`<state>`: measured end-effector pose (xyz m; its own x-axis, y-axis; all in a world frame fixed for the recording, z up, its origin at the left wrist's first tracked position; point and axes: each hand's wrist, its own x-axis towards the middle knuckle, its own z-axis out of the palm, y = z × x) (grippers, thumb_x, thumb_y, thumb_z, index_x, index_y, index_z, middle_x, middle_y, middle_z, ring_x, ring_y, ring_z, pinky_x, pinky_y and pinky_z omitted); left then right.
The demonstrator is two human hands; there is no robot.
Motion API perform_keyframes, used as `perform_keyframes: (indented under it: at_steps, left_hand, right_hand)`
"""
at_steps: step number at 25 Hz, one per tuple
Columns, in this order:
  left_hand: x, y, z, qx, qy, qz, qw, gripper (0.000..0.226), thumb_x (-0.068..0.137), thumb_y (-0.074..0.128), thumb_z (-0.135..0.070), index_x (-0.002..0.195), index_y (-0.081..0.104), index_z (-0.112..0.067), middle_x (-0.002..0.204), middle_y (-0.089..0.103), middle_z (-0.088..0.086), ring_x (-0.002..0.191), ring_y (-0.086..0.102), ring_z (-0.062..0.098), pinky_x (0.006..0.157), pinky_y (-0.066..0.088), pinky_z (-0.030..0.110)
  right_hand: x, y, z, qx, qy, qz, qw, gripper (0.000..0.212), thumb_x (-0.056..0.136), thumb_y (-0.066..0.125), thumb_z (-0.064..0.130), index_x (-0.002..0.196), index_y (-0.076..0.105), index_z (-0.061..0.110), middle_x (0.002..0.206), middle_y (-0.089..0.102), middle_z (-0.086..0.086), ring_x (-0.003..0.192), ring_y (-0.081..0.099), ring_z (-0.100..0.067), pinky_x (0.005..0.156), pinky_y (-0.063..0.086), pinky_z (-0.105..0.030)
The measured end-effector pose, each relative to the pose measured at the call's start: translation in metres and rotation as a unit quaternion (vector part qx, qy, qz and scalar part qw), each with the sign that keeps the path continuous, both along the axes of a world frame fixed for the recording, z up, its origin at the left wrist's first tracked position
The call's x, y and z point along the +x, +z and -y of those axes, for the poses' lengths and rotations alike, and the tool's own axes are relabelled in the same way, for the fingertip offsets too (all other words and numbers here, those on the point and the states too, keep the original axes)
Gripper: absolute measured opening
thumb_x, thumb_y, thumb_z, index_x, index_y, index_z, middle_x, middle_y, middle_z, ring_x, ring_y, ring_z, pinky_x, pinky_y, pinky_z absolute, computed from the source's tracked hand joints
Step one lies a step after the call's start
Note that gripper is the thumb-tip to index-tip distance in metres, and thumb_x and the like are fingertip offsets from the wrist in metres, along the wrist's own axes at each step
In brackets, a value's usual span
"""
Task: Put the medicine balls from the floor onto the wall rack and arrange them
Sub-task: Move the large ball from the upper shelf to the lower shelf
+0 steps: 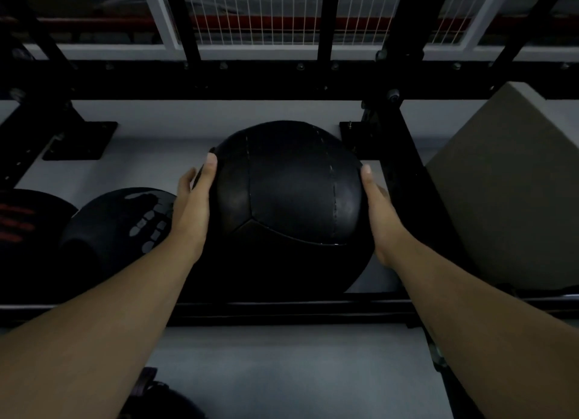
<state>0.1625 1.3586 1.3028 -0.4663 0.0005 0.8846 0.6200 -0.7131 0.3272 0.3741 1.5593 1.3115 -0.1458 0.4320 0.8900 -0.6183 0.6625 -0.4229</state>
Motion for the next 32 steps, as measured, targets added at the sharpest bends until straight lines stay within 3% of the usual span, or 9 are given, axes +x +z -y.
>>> perform_keyframes:
  at_steps: [3,9,14,17,21,26,32]
  left_hand:
    - [0.005,-0.001,0.008,-0.020,-0.010,0.001,1.000,0.127,0.047,0.064,-0.103,0.152,0.051,-0.033,0.147,0.064,-0.002,0.133,0.062,0.022,0.119,0.047,0.049]
    - [0.028,-0.014,0.021,0.073,0.003,-0.013,0.997,0.092,0.071,0.063,-0.085,0.147,0.058,-0.035,0.136,0.068,-0.005,0.122,0.067,0.013,0.108,0.054,0.040]
    - [0.073,-0.019,0.049,0.107,-0.004,-0.035,0.994,0.084,0.075,0.064,-0.076,0.147,0.059,-0.034,0.141,0.066,-0.007,0.120,0.066,0.004,0.098,0.053,0.025]
    - [0.095,-0.032,0.062,0.106,0.002,-0.041,0.994,0.074,0.086,0.062,-0.068,0.151,0.055,-0.034,0.142,0.064,-0.010,0.117,0.064,-0.003,0.089,0.051,0.014]
    - [0.117,-0.063,0.078,0.085,-0.022,-0.032,0.996,0.072,0.090,0.060,-0.063,0.154,0.053,-0.031,0.144,0.064,-0.005,0.120,0.065,0.001,0.090,0.054,0.016]
    - [0.128,-0.124,0.095,0.044,-0.050,-0.004,0.998,0.084,0.082,0.061,-0.071,0.157,0.049,-0.035,0.149,0.060,-0.007,0.130,0.061,0.004,0.107,0.050,0.026]
    - [0.130,-0.198,0.113,0.000,-0.054,0.036,0.998,0.085,0.080,0.062,-0.071,0.154,0.053,-0.030,0.144,0.063,-0.009,0.124,0.062,-0.004,0.094,0.052,0.013]
  right_hand:
    - [0.002,-0.002,0.013,0.002,0.006,-0.004,1.000,0.090,0.080,0.059,0.084,0.153,0.050,0.032,0.142,0.066,-0.004,0.128,0.064,-0.028,0.113,0.048,-0.051]
    - [0.020,-0.022,0.043,0.004,-0.018,-0.103,0.995,0.077,0.083,0.060,0.080,0.147,0.053,0.038,0.130,0.066,0.012,0.118,0.064,-0.011,0.105,0.053,-0.039]
    - [0.054,-0.031,0.067,0.002,-0.006,-0.148,0.989,0.078,0.085,0.063,0.073,0.152,0.049,0.036,0.141,0.063,0.006,0.123,0.063,-0.013,0.096,0.054,-0.031]
    - [0.081,-0.045,0.083,0.005,-0.007,-0.143,0.990,0.079,0.083,0.063,0.072,0.153,0.049,0.038,0.143,0.062,0.006,0.124,0.063,-0.013,0.097,0.055,-0.032]
    - [0.113,-0.077,0.108,0.004,-0.044,-0.121,0.992,0.079,0.086,0.061,0.071,0.157,0.042,0.041,0.154,0.053,0.003,0.134,0.056,-0.017,0.109,0.051,-0.041]
    - [0.138,-0.138,0.139,-0.034,-0.092,-0.091,0.991,0.078,0.089,0.058,0.073,0.159,0.039,0.045,0.157,0.048,0.001,0.137,0.054,-0.020,0.112,0.049,-0.045]
    - [0.144,-0.215,0.162,-0.099,-0.111,-0.058,0.987,0.081,0.076,0.061,0.085,0.150,0.046,0.054,0.152,0.054,0.010,0.136,0.056,-0.016,0.116,0.046,-0.047]
